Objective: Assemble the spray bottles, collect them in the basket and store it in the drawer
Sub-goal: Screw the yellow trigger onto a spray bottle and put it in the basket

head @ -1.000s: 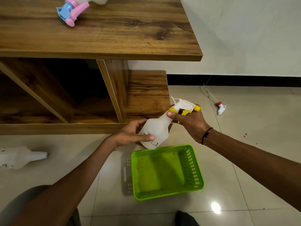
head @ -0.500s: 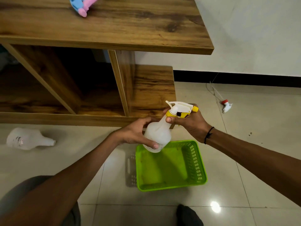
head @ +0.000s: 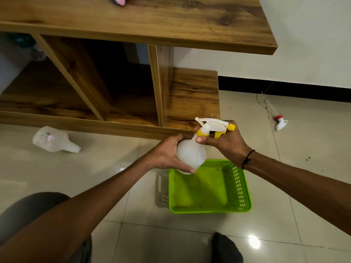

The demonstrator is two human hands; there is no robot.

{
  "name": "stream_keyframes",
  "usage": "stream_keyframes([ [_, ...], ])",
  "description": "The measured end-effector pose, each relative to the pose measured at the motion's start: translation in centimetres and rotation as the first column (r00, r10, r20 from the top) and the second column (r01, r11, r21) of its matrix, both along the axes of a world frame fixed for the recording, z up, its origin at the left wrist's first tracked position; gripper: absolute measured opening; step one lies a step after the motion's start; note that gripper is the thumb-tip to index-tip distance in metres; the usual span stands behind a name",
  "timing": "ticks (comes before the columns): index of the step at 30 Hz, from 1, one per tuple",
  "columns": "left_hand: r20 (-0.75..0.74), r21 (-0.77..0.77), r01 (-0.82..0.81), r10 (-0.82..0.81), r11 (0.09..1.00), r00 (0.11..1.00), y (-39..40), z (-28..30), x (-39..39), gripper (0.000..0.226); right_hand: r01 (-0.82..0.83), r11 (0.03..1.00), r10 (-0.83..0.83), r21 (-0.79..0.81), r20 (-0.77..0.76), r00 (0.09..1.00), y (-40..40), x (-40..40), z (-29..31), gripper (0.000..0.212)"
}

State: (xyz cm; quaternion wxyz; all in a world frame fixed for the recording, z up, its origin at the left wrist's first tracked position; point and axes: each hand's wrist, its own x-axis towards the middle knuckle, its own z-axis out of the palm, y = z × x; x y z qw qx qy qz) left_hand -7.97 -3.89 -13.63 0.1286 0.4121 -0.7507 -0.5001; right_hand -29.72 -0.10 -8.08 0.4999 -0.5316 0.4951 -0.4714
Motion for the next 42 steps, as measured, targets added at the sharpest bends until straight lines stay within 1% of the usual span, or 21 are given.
stream_keyframes([
  [2,0.012,-0.068,-0.102,0.103,0.992,0.995,0.8,-0.3,-0.2,0.105,0.051,0.998,-0.053,-0.048,-0.053,0.997,0.1,0.7,-0.1,0.033],
  [4,0.048,-0.173,-0.190,0.201,0.967,0.978,1.6,-0.4,-0.4,0.106,0.084,0.994,-0.092,-0.073,-0.109,0.990,0.4,1.3,-0.2,0.029],
  [7,0.045,-0.306,-0.315,0.344,0.898,0.938,3.0,-0.7,-0.9,0.105,0.176,0.983,-0.182,-0.060,-0.112,0.977,1.1,2.1,-0.5,0.030],
  [10,-0.006,-0.336,-0.409,0.432,0.848,0.902,4.4,-1.1,-1.3,0.105,0.232,0.969,-0.243,-0.087,-0.137,0.960,2.0,3.2,-0.6,0.038],
  [12,-0.013,-0.353,-0.430,0.455,0.831,0.890,4.7,-1.3,-1.4,0.106,0.257,0.961,-0.269,-0.098,-0.144,0.952,2.3,3.7,-0.3,0.039],
  [14,0.012,-0.364,-0.416,0.451,0.833,0.893,4.7,-1.3,-1.4,0.108,0.246,0.962,-0.263,-0.116,-0.170,0.950,2.2,3.6,-0.3,0.038],
  [17,0.083,-0.337,-0.323,0.369,0.884,0.926,4.4,-1.2,-1.2,0.115,0.200,0.966,-0.237,-0.160,-0.254,0.938,2.1,2.8,-0.5,0.051],
  [19,0.119,-0.301,-0.204,0.249,0.931,0.961,4.1,-1.2,-0.6,0.120,0.143,0.978,-0.184,-0.154,-0.296,0.937,2.2,2.4,-0.8,0.053],
  [21,0.158,-0.270,-0.047,0.092,0.962,0.983,3.8,-1.3,0.3,0.119,0.056,0.987,-0.103,-0.151,-0.325,0.940,2.9,2.1,-1.0,0.048],
  [23,0.219,-0.271,0.092,-0.031,0.958,0.975,3.8,-1.6,1.1,0.115,-0.019,0.988,-0.037,-0.150,-0.361,0.932,3.6,1.9,-1.5,0.045],
  [25,0.266,-0.281,0.152,-0.076,0.948,0.961,4.0,-1.9,1.7,0.108,-0.058,0.989,0.005,-0.137,-0.362,0.932,4.2,1.9,-2.3,0.043],
  [28,0.288,-0.301,0.154,-0.064,0.941,0.956,4.5,-2.8,2.3,0.102,-0.119,0.985,0.066,-0.121,-0.376,0.924,4.9,2.0,-3.9,0.036],
  [32,0.328,-0.262,0.115,-0.024,0.958,0.944,5.2,-4.4,3.0,0.106,-0.196,0.976,0.135,-0.097,-0.440,0.888,5.2,2.4,-6.2,0.030],
  [37,0.286,-0.190,0.016,0.040,0.982,0.957,5.7,-5.6,2.8,0.086,-0.158,0.986,0.107,-0.062,-0.490,0.865,5.7,2.5,-8.4,0.028],
  [39,0.280,-0.175,-0.017,0.066,0.984,0.958,5.8,-5.5,2.8,0.089,-0.140,0.988,0.090,-0.067,-0.491,0.866,6.0,2.7,-8.9,0.029],
  [42,0.264,-0.149,-0.027,0.066,0.989,0.962,5.8,-5.3,2.8,0.094,-0.162,0.985,0.116,-0.050,-0.505,0.855,6.0,2.7,-9.0,0.038],
])
